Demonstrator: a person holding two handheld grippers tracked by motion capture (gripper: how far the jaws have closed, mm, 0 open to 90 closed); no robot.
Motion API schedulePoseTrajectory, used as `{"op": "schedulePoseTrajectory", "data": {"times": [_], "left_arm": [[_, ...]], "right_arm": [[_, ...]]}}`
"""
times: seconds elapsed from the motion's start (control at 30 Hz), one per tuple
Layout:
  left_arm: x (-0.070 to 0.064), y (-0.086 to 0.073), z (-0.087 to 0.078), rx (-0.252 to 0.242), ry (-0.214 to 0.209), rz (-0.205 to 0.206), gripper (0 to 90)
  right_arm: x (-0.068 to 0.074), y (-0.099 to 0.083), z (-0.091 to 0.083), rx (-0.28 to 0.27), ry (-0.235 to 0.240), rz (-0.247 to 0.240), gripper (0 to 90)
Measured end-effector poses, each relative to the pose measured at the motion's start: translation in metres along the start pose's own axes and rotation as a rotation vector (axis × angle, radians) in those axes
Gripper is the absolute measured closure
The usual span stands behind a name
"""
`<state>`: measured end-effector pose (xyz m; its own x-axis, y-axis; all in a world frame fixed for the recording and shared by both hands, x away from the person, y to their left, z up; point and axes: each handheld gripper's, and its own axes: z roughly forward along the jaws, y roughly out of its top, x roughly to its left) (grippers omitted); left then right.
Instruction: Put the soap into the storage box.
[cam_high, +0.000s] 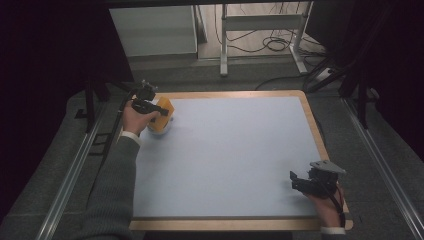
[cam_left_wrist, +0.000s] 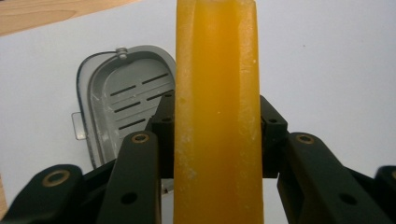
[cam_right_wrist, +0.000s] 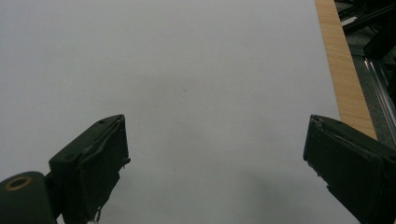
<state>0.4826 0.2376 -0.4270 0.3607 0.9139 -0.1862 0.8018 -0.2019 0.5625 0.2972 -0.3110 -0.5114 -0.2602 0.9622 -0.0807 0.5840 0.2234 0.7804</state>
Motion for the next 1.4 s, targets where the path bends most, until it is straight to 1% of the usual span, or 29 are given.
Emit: {"op": "schedulePoseTrajectory", "data": {"times": [0.07, 0.17, 0.2, 0.27, 0.3, 0.33, 0.4, 0.43, 0.47, 0.6, 0.63, 0.8, 0.83, 0.97, 1.07, 1.17, 1.37, 1.4], "left_arm": [[0.003, 0.001, 0.002, -0.001, 0.002, -0.011, 61.2], [0.009, 0.003, 0.006, 0.006, -0.008, -0.028, 61.2], [0.01, 0.003, 0.007, 0.001, -0.005, -0.038, 61.2], [0.014, 0.004, 0.009, 0.001, -0.003, -0.045, 61.2], [0.017, 0.005, 0.011, -0.001, -0.006, -0.059, 61.2], [0.017, 0.005, 0.011, -0.001, -0.006, -0.059, 61.1], [0.018, 0.006, 0.012, -0.007, 0.005, -0.059, 61.2], [0.02, 0.006, 0.013, -0.01, 0.012, -0.065, 61.2], [0.02, 0.006, 0.013, -0.01, 0.012, -0.065, 61.2], [0.026, 0.007, 0.017, -0.006, 0.023, -0.082, 61.2], [0.029, 0.007, 0.019, -0.009, 0.025, -0.093, 61.2], [0.034, 0.008, 0.022, -0.01, 0.023, -0.11, 61.2], [0.035, 0.009, 0.023, -0.01, 0.019, -0.119, 61.2], [0.038, 0.009, 0.024, -0.003, 0.021, -0.127, 61.2], [0.04, 0.008, 0.026, 0.004, 0.023, -0.134, 61.2], [0.042, 0.007, 0.032, 0.007, 0.029, -0.151, 61.2], [0.045, 0.004, 0.037, 0.023, 0.034, -0.16, 61.1], [0.046, 0.003, 0.038, 0.023, 0.034, -0.166, 61.1]], "right_arm": [[-0.001, 0.0, 0.0, -0.002, -0.004, 0.002, 6.6], [-0.001, 0.0, 0.0, -0.002, -0.005, 0.002, 6.6], [-0.001, 0.0, 0.0, -0.002, -0.006, 0.002, 6.5], [-0.001, 0.0, 0.0, -0.002, -0.006, 0.002, 6.6], [-0.001, -0.001, 0.0, 0.001, -0.008, 0.003, 6.6], [-0.001, -0.001, 0.0, 0.001, -0.008, 0.003, 6.6], [-0.002, -0.001, 0.001, 0.001, -0.01, 0.004, 6.6], [-0.003, -0.001, 0.001, 0.002, -0.015, 0.004, 6.6], [-0.003, -0.001, 0.001, 0.004, -0.017, 0.008, 6.6], [-0.003, -0.002, 0.001, 0.006, -0.019, 0.007, 6.5], [-0.003, -0.002, 0.001, 0.006, -0.018, 0.007, 6.6], [-0.004, -0.002, 0.002, 0.01, -0.019, 0.01, 6.6], [-0.005, -0.002, 0.003, 0.01, -0.022, 0.013, 6.6], [-0.005, -0.002, 0.002, 0.01, -0.021, 0.013, 6.6], [-0.006, -0.003, 0.002, 0.011, -0.023, 0.015, 6.6], [-0.005, -0.003, 0.003, 0.013, -0.021, 0.013, 6.5], [-0.006, -0.003, 0.003, 0.013, -0.021, 0.014, 6.5], [-0.006, -0.003, 0.003, 0.012, -0.023, 0.015, 6.6]]}}
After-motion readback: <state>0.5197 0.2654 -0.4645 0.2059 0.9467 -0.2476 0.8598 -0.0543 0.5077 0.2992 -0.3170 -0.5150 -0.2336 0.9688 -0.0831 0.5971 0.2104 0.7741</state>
